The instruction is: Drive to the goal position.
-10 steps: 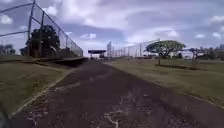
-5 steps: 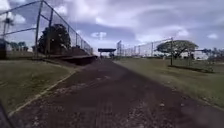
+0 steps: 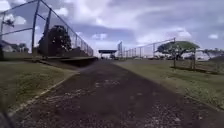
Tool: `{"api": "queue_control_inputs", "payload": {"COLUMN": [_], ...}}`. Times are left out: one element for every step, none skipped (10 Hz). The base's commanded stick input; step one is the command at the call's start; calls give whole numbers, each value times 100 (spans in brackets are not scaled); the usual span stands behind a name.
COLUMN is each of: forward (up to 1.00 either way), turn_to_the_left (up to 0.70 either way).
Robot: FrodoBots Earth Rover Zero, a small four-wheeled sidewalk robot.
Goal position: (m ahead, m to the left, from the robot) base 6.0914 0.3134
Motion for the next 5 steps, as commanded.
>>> {"api": "queue_control_inputs", "payload": {"forward": [70, 70, 70, 70, 70], "turn_to_the_left": [0, 0, 0, 0, 0]}}
